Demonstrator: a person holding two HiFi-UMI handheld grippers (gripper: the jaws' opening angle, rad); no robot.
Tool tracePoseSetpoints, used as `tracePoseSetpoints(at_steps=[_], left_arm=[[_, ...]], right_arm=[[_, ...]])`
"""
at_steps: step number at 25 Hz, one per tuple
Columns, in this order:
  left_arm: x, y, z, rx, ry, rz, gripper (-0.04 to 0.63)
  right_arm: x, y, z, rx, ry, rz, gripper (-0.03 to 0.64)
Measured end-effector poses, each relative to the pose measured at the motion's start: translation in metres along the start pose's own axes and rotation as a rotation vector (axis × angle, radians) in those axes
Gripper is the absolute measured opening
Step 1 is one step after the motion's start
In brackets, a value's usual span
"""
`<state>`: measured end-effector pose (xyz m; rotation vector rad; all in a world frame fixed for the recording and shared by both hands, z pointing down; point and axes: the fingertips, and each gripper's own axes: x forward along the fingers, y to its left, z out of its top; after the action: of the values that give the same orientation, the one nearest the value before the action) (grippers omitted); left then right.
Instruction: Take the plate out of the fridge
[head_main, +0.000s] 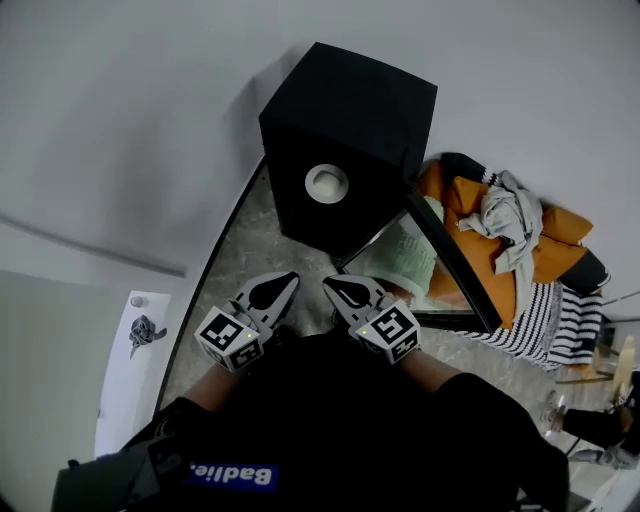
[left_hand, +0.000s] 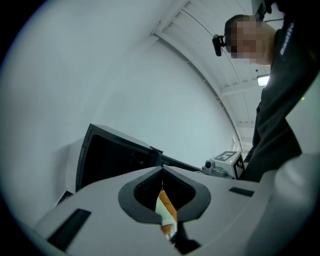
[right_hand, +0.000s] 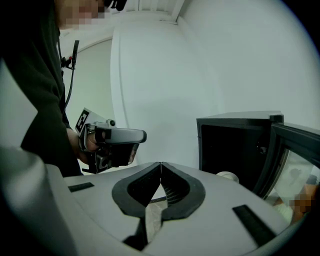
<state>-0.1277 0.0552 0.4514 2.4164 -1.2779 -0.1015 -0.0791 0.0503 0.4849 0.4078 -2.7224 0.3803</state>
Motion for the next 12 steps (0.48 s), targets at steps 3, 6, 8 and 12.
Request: tracePoseSetpoints(at_steps=[3, 6, 8, 12], left_arm=[[0.009, 0.008, 0.003, -0.021, -0.007, 0.026, 0.008], [0.018, 0.016, 0.006, -0.047, -0.011, 0.047, 0.008], [0.024, 0.021, 0.007, -0.062, -0.010, 0.057, 0.008], [0.037, 0.029, 0.009, -0.089, -0.008, 0.067, 0.008]], right_arm=[[0.002, -0.009, 0.003, -0.012, -0.002, 0.023, 0.011], [0.003, -0.019, 0.005, -0.018, -0.005, 0.036, 0.011], [0.003, -0.025, 0.006, -0.020, -0.006, 0.042, 0.012], [0.002, -0.036, 0.008, -0.013, -0.005, 0.052, 0.011]])
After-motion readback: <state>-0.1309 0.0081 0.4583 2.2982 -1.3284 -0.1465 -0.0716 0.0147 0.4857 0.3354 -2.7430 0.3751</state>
